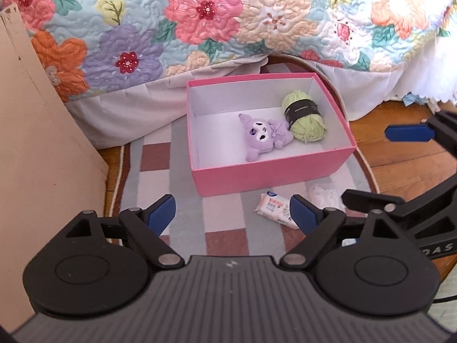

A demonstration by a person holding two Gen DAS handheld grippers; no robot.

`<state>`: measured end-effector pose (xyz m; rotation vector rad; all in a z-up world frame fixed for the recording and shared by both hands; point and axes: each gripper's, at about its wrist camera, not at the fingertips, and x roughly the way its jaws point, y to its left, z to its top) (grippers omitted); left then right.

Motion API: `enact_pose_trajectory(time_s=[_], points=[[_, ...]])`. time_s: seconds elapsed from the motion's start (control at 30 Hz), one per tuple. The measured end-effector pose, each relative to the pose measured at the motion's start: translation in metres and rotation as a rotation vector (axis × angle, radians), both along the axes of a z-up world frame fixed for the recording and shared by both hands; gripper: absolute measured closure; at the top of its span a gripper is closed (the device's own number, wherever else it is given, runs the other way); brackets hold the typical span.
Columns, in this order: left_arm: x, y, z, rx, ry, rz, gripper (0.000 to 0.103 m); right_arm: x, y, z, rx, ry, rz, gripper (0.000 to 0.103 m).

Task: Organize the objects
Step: 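Withdraw the left tool from the box toward the blue wet-wipe pack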

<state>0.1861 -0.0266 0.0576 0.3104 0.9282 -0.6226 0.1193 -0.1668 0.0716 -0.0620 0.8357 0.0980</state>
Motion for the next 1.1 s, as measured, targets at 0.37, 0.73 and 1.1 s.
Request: enact_pose_trajectory(time_s=[0.37, 0.73, 1.1], points=[[-0.013, 0.008, -0.003, 0.015, -0.017, 0.021, 0.005, -0.018, -0.004, 0.01, 0.005, -0.017, -0.013, 0.001], [-0.027, 0.003, -0.009, 0.025, 0.017, -0.012, 0.005, -0.044, -0.01, -0.001, 0.042, -0.011, 0.015, 0.001], [-0.038, 0.0, -0.019, 0.023, 0.067, -0.044, 0.001, -0.071, -0.012, -0.007, 0.027, -0.053, 0.037, 0.001]])
